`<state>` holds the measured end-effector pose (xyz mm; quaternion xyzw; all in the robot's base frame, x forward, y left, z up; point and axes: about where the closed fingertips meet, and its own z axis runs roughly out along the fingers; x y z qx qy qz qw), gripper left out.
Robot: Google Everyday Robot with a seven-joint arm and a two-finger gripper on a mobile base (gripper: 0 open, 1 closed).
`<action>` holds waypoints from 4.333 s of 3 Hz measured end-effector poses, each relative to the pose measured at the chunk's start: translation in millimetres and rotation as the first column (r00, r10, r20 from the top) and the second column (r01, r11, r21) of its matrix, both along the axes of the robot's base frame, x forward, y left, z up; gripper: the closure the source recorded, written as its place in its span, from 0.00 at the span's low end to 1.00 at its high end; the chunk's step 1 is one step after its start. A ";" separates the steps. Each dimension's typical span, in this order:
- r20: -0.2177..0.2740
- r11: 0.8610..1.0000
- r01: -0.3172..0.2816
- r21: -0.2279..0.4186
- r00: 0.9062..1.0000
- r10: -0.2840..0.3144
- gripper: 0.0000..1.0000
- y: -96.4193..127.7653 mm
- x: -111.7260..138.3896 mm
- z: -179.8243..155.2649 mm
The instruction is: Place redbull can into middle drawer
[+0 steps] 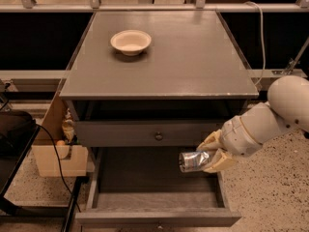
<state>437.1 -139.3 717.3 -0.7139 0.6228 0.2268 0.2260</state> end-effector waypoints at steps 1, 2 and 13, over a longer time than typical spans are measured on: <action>-0.001 1.000 0.001 0.004 1.000 -0.001 1.00 0.3 -0.4 0.6; 0.019 1.000 0.005 -0.019 1.000 -0.005 1.00 -2.7 0.4 -11.6; 0.136 0.996 0.019 -0.088 0.991 -0.006 1.00 29.4 27.6 -259.9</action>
Offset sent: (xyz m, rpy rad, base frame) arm 0.0022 -0.0094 -0.0251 -0.0496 -0.0489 -0.0156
